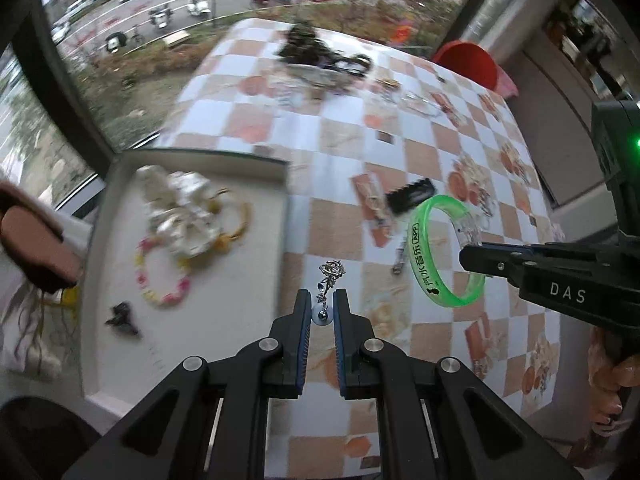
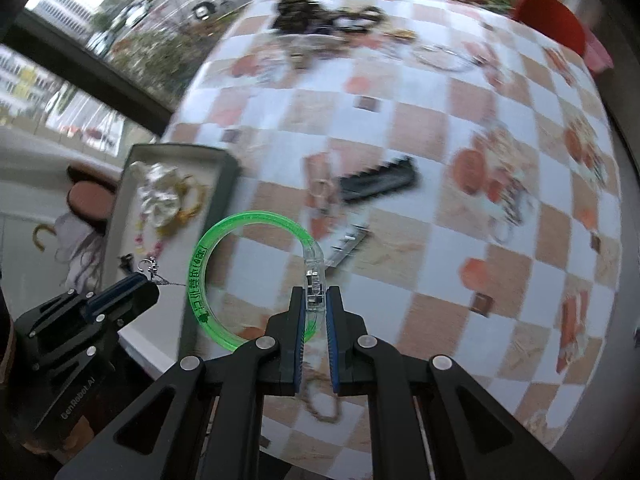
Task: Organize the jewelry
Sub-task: 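Carry the bangle and charm into the grey tray and open both tools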
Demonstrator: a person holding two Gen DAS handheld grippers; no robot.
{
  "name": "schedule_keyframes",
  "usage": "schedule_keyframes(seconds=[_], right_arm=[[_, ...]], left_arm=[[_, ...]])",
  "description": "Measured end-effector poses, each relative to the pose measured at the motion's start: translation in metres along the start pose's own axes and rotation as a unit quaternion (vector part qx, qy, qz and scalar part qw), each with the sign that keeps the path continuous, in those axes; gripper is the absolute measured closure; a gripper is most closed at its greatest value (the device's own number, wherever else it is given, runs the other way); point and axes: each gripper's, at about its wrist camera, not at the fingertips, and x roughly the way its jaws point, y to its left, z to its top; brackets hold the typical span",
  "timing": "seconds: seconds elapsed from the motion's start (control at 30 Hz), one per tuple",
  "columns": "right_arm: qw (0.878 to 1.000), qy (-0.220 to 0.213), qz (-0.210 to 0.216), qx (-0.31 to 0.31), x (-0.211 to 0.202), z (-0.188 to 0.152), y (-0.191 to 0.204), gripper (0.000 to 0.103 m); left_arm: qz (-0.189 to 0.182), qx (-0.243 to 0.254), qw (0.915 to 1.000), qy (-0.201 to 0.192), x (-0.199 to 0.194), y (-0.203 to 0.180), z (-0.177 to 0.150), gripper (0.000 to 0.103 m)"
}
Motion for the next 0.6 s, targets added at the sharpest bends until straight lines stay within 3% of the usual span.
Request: schedule_keyframes(seconds=[0.3, 0.6], right_arm=[[0.995, 0.035, 0.02, -0.095, 0.038, 0.016, 0.094, 0.092], [0.983, 0.079, 0.009, -0.165, 0.091, 0.014, 0.166, 0.092]], left_arm=[[0.041, -0.085, 0.9955, -0.002, -0.013, 0.085, -0.036, 0.088], [0.084, -0.138, 0.9866, 0.025, 0.005, 0.142, -0.067, 0.088]])
